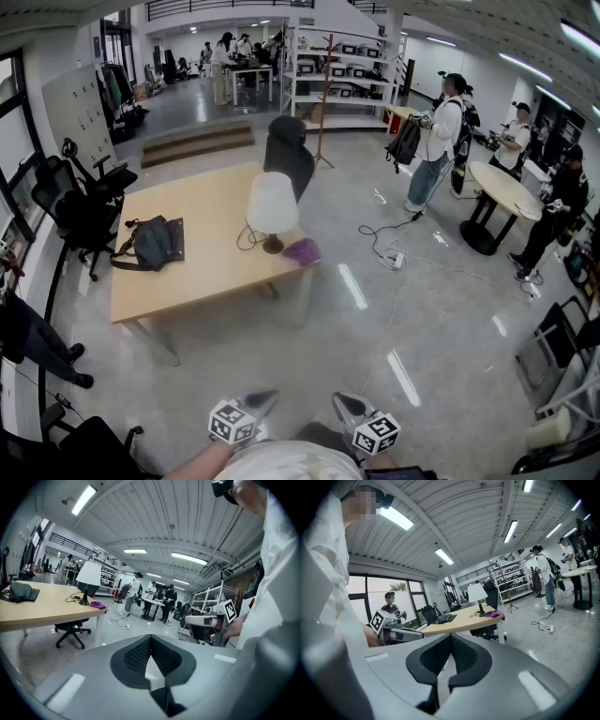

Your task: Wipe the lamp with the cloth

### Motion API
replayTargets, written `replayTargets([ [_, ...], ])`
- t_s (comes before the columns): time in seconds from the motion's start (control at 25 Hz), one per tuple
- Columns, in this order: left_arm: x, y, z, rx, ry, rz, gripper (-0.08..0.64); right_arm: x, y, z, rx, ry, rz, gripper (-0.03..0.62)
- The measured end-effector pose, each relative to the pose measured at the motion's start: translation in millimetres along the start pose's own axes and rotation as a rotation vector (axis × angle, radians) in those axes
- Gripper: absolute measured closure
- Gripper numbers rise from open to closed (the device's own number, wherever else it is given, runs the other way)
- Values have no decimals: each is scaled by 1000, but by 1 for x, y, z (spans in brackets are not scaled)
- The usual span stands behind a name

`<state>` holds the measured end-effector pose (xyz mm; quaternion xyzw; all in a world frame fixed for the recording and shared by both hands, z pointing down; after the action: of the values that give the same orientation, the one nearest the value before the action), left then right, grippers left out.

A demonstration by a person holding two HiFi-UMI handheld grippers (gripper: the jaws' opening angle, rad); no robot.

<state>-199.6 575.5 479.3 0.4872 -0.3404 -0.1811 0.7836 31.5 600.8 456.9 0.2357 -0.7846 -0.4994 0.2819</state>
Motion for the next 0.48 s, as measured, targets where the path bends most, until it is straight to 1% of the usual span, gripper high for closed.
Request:
replayTargets([
  [0.28, -9, 4, 11, -17, -39, -8, 558, 6, -1, -4, -1, 19, -36, 578],
  [0.48, -8, -1, 15, -26, -47, -15, 558, 3, 0, -4, 4, 36, -14, 578],
])
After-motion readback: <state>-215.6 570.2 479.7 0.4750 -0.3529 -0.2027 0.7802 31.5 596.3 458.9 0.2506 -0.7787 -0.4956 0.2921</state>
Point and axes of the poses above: the fingertips, and each gripper's own axes: x forward along the fingers, z to its left, y out of its underside, the point moved 6 cm from there along -x, backward along the fingers, and after that the axes turned 5 degrees about -y, right-handed, at the moved point
